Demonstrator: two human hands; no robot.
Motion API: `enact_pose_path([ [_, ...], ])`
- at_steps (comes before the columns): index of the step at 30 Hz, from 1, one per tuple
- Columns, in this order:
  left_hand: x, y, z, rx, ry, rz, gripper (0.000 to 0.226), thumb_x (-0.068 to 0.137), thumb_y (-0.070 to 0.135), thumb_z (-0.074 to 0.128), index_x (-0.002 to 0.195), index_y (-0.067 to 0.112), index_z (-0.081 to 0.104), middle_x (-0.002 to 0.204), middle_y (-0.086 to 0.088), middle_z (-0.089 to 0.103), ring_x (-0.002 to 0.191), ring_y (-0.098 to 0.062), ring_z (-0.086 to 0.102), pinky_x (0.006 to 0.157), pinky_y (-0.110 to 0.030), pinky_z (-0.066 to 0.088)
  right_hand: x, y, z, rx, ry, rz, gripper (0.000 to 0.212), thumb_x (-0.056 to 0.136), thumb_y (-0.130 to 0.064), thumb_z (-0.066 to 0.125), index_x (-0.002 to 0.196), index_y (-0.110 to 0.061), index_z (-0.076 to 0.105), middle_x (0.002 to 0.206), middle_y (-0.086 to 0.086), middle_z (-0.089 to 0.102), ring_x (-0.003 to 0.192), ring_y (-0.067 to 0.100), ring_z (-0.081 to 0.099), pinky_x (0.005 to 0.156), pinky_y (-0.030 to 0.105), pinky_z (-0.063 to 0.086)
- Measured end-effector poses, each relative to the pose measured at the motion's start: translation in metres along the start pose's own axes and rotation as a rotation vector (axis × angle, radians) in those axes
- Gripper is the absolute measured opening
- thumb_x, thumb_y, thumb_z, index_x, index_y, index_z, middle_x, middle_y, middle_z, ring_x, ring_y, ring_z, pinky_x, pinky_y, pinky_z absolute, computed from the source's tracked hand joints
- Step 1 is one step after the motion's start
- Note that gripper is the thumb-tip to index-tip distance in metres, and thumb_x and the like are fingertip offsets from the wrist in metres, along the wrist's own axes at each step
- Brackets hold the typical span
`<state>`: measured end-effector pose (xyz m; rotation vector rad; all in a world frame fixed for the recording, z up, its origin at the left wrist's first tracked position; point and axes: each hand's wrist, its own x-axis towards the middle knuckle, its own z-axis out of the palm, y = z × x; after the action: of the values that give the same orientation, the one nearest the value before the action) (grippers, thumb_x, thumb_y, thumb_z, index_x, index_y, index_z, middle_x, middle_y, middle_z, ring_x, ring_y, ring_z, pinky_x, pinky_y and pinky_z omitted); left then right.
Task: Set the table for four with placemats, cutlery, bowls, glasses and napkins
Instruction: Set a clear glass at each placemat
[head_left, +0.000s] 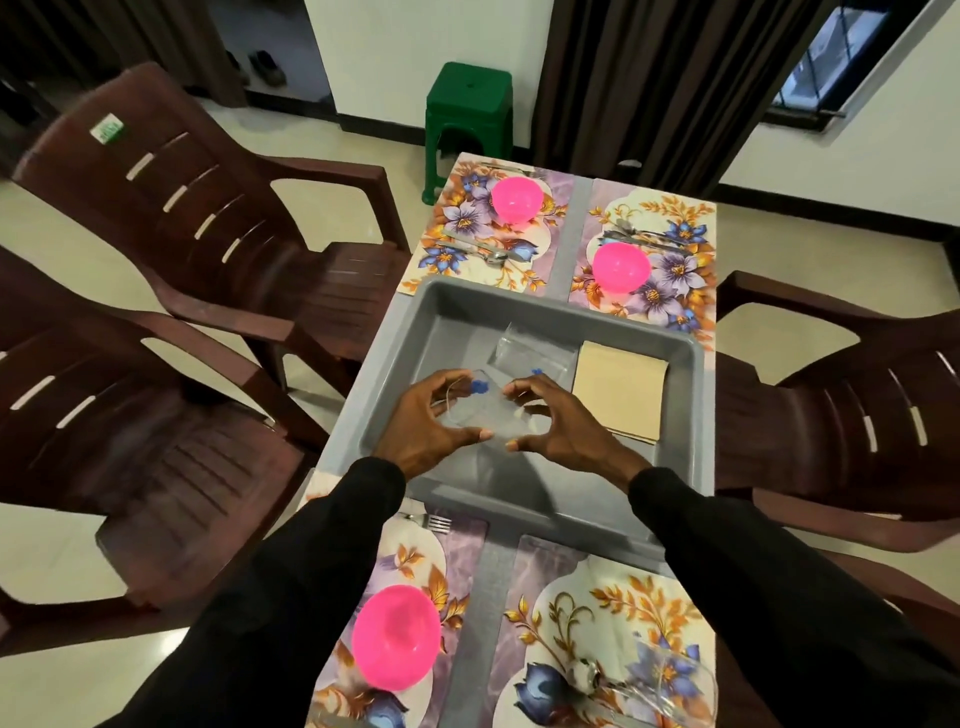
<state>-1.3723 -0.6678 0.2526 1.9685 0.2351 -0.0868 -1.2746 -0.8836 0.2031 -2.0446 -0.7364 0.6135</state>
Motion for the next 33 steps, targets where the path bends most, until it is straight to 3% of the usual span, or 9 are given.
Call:
enact_pose_path([
  [4,-0.006,-0.004,-0.013,0.04,0.073,0.044,0.072,0.068,0.038,0.091,0.131,0.021,0.06,0.127,0.008,0.067,0.121,-0.008,0.061,0.107,-0.038,0.051,0.019,0.002,-0.02,-0.194,-0.092,0.044,0.09,0.076,-0.031,0.089,0.151,-0.022,0.039,0.152,0.0,0.039,0.134,0.015,0.043,0.111,0.026,0.036],
  [6,-0.012,-0.008,-0.024,0.054,0.12,0.054,0.073,0.069,0.031,0.093,0.133,0.021,0.06,0.128,0.007,0.067,0.122,-0.011,0.061,0.107,-0.04,0.051,0.036,0.009,-0.031,-0.304,0.03,0.089,0.086,0.08,-0.024,0.086,0.152,-0.018,0.038,0.153,0.007,0.038,0.138,0.023,0.04,0.11,0.026,0.035],
  [10,-0.029,-0.011,-0.042,0.056,0.179,0.083,0.07,0.069,0.025,0.093,0.13,0.017,0.061,0.126,0.005,0.068,0.12,-0.012,0.063,0.105,-0.039,0.053,0.061,0.033,-0.037,-0.59,0.266,0.214,0.076,0.082,-0.021,0.083,0.143,-0.003,0.042,0.145,0.021,0.042,0.134,0.039,0.038,0.107,0.045,0.041],
  [13,-0.043,-0.007,-0.053,0.086,0.206,0.079,0.069,0.071,0.025,0.092,0.131,0.017,0.06,0.127,0.006,0.066,0.12,-0.009,0.062,0.104,-0.031,0.052,0.065,0.047,-0.028,-0.452,0.27,0.309,0.07,0.082,-0.022,0.082,0.138,-0.002,0.044,0.143,0.02,0.042,0.132,0.039,0.039,0.105,0.048,0.042],
  [16,-0.055,-0.005,-0.062,0.096,0.233,0.09,0.067,0.071,0.023,0.092,0.13,0.019,0.06,0.122,0.016,0.063,0.115,0.006,0.059,0.098,-0.012,0.048,0.063,0.05,-0.021,-0.371,0.322,0.308,0.058,0.084,-0.019,0.08,0.132,-0.002,0.051,0.137,0.021,0.048,0.128,0.039,0.045,0.103,0.045,0.042],
  [18,-0.062,-0.004,-0.066,0.094,0.254,0.095,0.067,0.071,0.023,0.092,0.13,0.017,0.061,0.122,0.015,0.064,0.114,0.007,0.059,0.096,-0.008,0.046,0.058,0.047,-0.017,-0.367,0.342,0.313,0.055,0.082,-0.019,0.081,0.127,-0.002,0.056,0.132,0.021,0.052,0.124,0.039,0.049,0.101,0.042,0.044],
  [22,-0.076,-0.002,-0.075,0.08,0.292,0.092,0.069,0.07,0.028,0.093,0.13,0.018,0.061,0.127,0.004,0.066,0.118,-0.009,0.062,0.102,-0.022,0.051,0.038,0.021,-0.007,-0.301,0.408,0.243,0.062,0.077,-0.027,0.086,0.128,-0.006,0.057,0.128,0.014,0.055,0.115,0.031,0.057,0.097,0.041,0.05],
  [26,-0.101,0.01,-0.09,0.054,0.307,0.112,0.068,0.07,0.025,0.094,0.129,0.017,0.061,0.127,0.003,0.067,0.12,-0.014,0.063,0.104,-0.035,0.053,0.012,-0.025,-0.005,-0.265,0.41,0.138,0.063,0.077,-0.029,0.086,0.129,-0.012,0.054,0.127,0.007,0.056,0.112,0.022,0.058,0.096,0.043,0.052],
  [33,-0.168,0.033,-0.141,-0.029,0.376,0.151,0.068,0.067,0.021,0.096,0.126,0.016,0.064,0.124,0.005,0.069,0.116,-0.009,0.065,0.102,-0.035,0.055,-0.031,-0.13,0.016,-0.295,0.412,-0.031,0.072,0.075,-0.036,0.089,0.135,-0.019,0.054,0.13,0.0,0.059,0.112,0.013,0.059,0.095,0.044,0.055],
])
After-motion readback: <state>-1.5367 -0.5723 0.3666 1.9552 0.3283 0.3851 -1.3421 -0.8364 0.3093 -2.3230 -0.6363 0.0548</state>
